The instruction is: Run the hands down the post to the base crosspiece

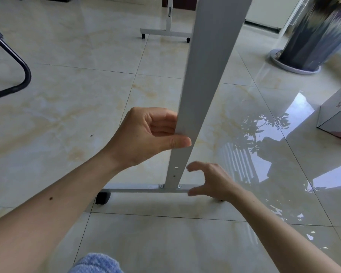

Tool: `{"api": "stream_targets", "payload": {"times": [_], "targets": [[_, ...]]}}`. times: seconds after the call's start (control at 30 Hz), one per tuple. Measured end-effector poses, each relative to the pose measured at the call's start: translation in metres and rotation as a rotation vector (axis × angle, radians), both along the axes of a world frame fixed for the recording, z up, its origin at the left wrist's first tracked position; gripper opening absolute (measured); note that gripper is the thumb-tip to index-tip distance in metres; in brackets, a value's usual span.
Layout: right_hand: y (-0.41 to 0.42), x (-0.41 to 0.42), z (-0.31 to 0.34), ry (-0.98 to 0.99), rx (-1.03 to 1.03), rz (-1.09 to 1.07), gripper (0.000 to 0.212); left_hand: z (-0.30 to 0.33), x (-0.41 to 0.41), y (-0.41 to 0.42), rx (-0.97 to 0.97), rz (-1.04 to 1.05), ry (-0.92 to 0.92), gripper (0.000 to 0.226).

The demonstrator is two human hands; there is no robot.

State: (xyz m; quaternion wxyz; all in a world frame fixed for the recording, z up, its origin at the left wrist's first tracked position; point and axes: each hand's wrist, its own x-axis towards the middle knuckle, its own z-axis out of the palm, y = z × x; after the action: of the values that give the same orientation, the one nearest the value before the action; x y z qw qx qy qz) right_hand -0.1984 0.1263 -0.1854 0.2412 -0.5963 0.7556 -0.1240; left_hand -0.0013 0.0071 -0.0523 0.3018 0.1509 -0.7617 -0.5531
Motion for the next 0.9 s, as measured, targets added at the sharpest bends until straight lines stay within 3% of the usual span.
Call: {"api": "stream_targets", "payload": {"times": [0.17, 0.3, 0.43, 0.53, 0.6, 0.9], "targets": [[-0.013, 0.027, 0.023, -0.161, -0.224, 0.031, 0.049, -0.031, 0.033, -0.031, 0.082, 0.069, -0.16, 0.039], [-0.015, 0.029, 0.021, -0.17, -0.303, 0.028, 0.022, -0.077, 0.07, -0.063, 0.06, 0.125, -0.547, 0.06], [-0.014, 0.027, 0.02, -0.143, -0.323, 0.034, 0.02, -0.13, 0.098, -0.077, -0.167, 0.03, -0.998, 0.077], [-0.014, 0.027, 0.021, -0.133, -0.327, 0.034, 0.021, -0.164, 0.113, -0.077, -0.42, -0.087, -1.285, 0.049], [-0.015, 0.028, 0.022, -0.136, -0.325, 0.037, 0.021, -0.179, 0.121, -0.079, -0.497, -0.11, -1.351, 0.036], [-0.013, 0.029, 0.02, -0.173, -0.356, 0.034, 0.017, -0.195, 0.12, -0.09, -0.515, -0.159, -1.362, 0.042]]}}
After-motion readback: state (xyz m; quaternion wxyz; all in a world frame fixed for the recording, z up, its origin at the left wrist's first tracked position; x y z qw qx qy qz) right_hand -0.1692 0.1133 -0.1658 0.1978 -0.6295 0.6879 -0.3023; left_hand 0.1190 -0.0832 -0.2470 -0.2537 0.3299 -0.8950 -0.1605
